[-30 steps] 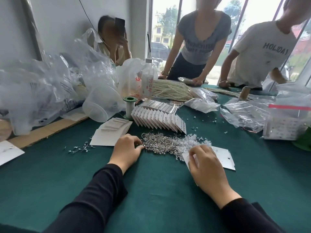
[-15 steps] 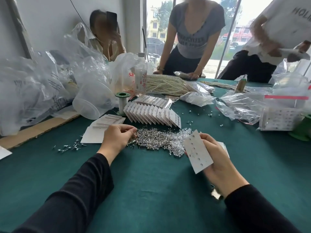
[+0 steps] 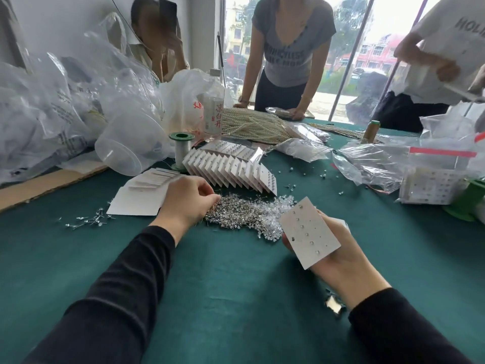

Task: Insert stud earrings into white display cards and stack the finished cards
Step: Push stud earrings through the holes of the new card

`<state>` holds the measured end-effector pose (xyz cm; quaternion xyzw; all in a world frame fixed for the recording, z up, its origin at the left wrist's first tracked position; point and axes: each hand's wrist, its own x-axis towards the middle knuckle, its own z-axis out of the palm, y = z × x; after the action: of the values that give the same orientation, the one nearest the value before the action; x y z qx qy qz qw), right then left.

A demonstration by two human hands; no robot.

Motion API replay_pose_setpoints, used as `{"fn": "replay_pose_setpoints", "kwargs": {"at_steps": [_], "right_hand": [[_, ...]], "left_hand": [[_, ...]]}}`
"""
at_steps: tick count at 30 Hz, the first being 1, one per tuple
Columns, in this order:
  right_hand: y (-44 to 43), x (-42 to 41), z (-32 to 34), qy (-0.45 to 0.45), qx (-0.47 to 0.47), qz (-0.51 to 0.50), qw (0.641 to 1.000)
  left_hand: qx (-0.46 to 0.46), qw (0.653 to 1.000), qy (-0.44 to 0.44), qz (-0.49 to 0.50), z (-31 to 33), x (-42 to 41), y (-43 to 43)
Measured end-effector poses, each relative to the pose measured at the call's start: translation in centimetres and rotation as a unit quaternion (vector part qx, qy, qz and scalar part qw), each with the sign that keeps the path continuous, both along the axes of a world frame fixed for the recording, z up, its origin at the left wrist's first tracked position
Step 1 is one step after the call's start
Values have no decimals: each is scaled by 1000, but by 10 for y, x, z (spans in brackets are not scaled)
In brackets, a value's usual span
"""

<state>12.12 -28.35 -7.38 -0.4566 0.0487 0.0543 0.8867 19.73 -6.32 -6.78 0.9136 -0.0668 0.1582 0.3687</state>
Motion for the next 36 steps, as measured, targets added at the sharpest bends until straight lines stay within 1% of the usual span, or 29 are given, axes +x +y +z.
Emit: {"fn": "replay_pose_setpoints", "kwargs": {"at_steps": [1, 3, 5, 6, 7, 9, 13, 17, 18, 19, 20, 21, 22, 23, 25, 27, 32, 36], "right_hand": [[1, -1, 0, -2, 0, 8, 1000], [3, -3, 0, -1, 6, 17, 1000], [3, -4, 1, 0, 14, 25, 1000], [3, -5, 1, 0, 20, 30, 999], [4, -6, 2, -1, 23, 36, 999], [6, -8, 3, -12, 9, 44, 999], [11, -10, 5, -27, -19, 44, 998], [14, -11, 5, -34, -32, 57, 997], [14, -11, 5, -34, -35, 59, 997], [14, -10, 4, -33, -35, 58, 997], [13, -10, 4, -32, -31, 53, 998], [12, -10, 3, -32, -29, 46, 998], [10, -10, 2, -33, -32, 39, 998], [8, -8, 2, -35, -38, 35, 998], [6, -8, 1, -33, -47, 32, 998], [6, -7, 0, -33, -57, 33, 997], [5, -9, 1, -27, -70, 31, 997], [5, -9, 2, -12, -75, 23, 997]], "left_hand": [[-30, 999, 3, -17, 3, -2, 0], [-142, 985, 43, -82, 8, -11, -4], [-244, 951, 98, -163, 10, -21, -13], [-267, 935, 119, -200, 10, -26, -18], [-278, 923, 132, -230, 8, -30, -25], [-283, 913, 133, -263, 4, -37, -37], [-285, 903, 122, -299, 0, -41, -48], [-279, 905, 127, -295, 1, -42, -48], [-272, 910, 123, -287, 3, -43, -48], [-249, 925, 107, -266, 3, -41, -46], [-199, 949, 75, -233, 4, -39, -44], [-130, 973, 30, -189, 3, -35, -40], [-62, 988, -18, -140, 3, -32, -34], [-19, 994, -56, -87, 3, -28, -27], [6, 996, -86, 4, 3, -20, -10], [19, 995, -75, 70, 3, -12, 6], [65, 987, 25, 142, -2, -2, 26], [104, 966, 16, 236, -1, -8, 36]]}}
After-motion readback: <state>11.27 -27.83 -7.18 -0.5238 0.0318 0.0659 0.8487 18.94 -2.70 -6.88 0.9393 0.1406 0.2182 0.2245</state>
